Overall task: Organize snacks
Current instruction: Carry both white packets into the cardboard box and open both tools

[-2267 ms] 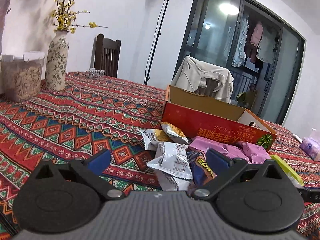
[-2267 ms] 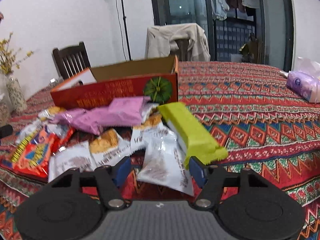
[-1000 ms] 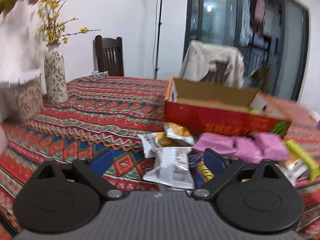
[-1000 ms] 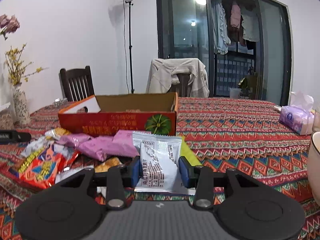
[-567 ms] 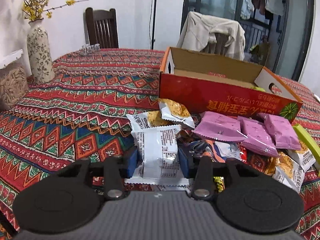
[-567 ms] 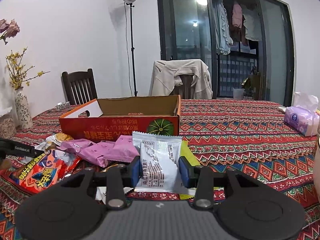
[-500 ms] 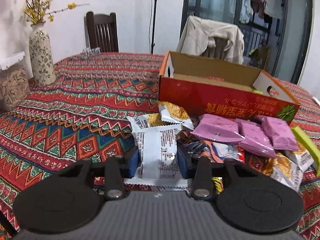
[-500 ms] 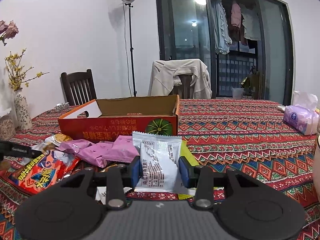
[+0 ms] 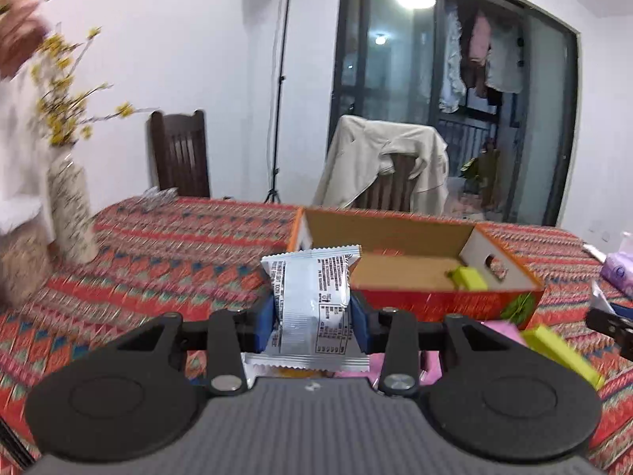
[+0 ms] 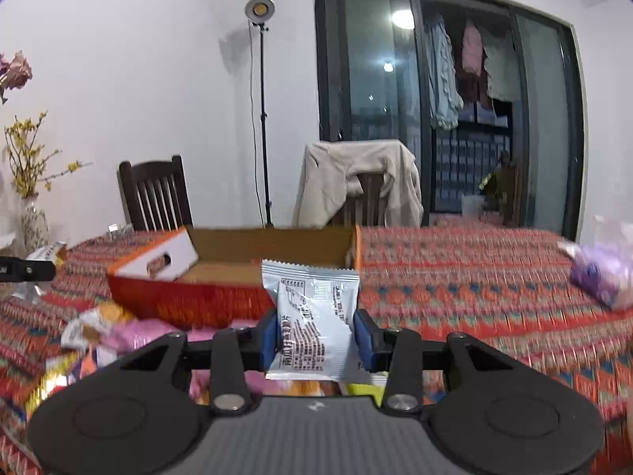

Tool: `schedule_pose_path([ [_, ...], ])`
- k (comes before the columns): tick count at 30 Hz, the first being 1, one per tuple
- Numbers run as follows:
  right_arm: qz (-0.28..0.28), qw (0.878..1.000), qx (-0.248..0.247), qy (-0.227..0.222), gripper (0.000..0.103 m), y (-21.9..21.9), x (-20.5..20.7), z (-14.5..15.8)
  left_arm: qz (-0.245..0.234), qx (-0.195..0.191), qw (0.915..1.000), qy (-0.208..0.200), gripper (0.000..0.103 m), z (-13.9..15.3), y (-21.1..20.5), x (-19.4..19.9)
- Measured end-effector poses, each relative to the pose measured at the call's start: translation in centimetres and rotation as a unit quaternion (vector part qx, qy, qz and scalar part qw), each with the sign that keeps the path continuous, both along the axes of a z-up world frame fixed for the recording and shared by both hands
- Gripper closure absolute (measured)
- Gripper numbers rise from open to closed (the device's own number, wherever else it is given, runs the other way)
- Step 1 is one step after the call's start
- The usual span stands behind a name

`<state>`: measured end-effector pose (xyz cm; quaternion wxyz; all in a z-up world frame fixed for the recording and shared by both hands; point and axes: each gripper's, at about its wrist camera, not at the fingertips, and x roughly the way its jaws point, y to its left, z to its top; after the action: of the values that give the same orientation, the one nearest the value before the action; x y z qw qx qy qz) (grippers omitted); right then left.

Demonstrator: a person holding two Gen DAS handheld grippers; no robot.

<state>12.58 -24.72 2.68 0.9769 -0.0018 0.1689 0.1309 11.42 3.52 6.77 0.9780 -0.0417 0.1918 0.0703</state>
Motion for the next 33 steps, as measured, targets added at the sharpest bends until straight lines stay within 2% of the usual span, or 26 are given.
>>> schedule_pose_path([
  [8, 0.016, 1.000, 0.010, -0.020, 0.064, 3.2, 6.9, 4.7, -0.019, 0.024, 0.9993, -0.023, 0.062, 4.2, -1.6, 6.4],
  [12, 0.016, 1.000, 0.018, -0.016, 0.064, 5.4, 11.0, 5.7, -0.023, 0.036, 0.9987, -0.026, 0.062, 4.1, -2.4, 9.6],
  [14, 0.009, 1.000, 0.022, -0.009, 0.064, 6.4, 13.0, 5.2, -0.016, 0.034, 0.9990, -0.023, 0.062, 3.7, -2.2, 11.5],
  [18, -0.003, 0.999, 0.031, 0.012, 0.064, 6.7, 15.9, 2.2, 0.029, 0.029, 0.9988, -0.024, 0.062, 1.7, -0.5, 13.9],
  [20, 0.003, 0.999, 0.018, 0.033, 0.064, 6.6, 16.7, 1.0, 0.028, 0.029, 0.9991, -0.010, 0.062, 0.9, 0.4, 14.8],
  [22, 0.013, 0.998, 0.034, 0.048, 0.064, 6.4, 17.3, 0.6, 0.022, 0.015, 0.9996, 0.009, 0.062, 0.1, 0.9, 15.6],
  [28, 0.032, 0.996, 0.022, 0.079, 0.061, 7.5, 18.2, -0.9, -0.008, 0.028, 0.9989, 0.036, 0.061, -2.0, 0.4, 16.9],
  [29, 0.031, 0.996, 0.021, 0.085, 0.054, 7.5, 18.3, -1.0, -0.012, 0.030, 0.9987, 0.038, 0.057, -2.1, 0.2, 16.7],
  [30, 0.025, 0.996, 0.019, 0.088, 0.044, 7.4, 18.3, -1.1, -0.018, 0.028, 0.9987, 0.039, 0.040, -2.2, 0.1, 16.6],
  [31, 0.022, 0.995, 0.017, 0.093, 0.037, 7.3, 18.1, -1.2, -0.019, 0.025, 0.9989, 0.034, 0.018, -2.2, 0.0, 16.2],
  [33, 0.025, 0.995, 0.029, 0.090, 0.007, 6.8, 17.4, -0.9, -0.012, 0.027, 0.9995, 0.010, 0.001, -2.0, -0.1, 15.5],
])
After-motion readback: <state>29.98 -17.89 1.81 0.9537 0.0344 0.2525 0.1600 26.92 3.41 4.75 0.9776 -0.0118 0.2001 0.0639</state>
